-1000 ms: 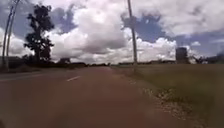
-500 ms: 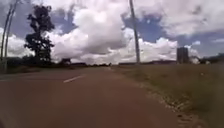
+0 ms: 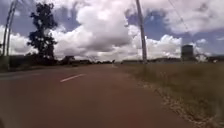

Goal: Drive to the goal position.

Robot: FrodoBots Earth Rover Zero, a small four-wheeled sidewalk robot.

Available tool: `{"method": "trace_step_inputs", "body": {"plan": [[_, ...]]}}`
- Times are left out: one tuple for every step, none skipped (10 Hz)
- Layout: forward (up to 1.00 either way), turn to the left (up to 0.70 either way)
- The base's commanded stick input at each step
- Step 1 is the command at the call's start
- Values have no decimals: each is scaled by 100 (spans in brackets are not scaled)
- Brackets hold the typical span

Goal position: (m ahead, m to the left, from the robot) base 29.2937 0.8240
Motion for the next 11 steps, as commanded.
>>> {"method": "trace_step_inputs", "body": {"plan": [[100, 0], [100, 0], [100, 0], [100, 4], [100, 7], [100, 21], [100, 36], [100, 0], [100, 0], [100, 0], [100, 0]]}}
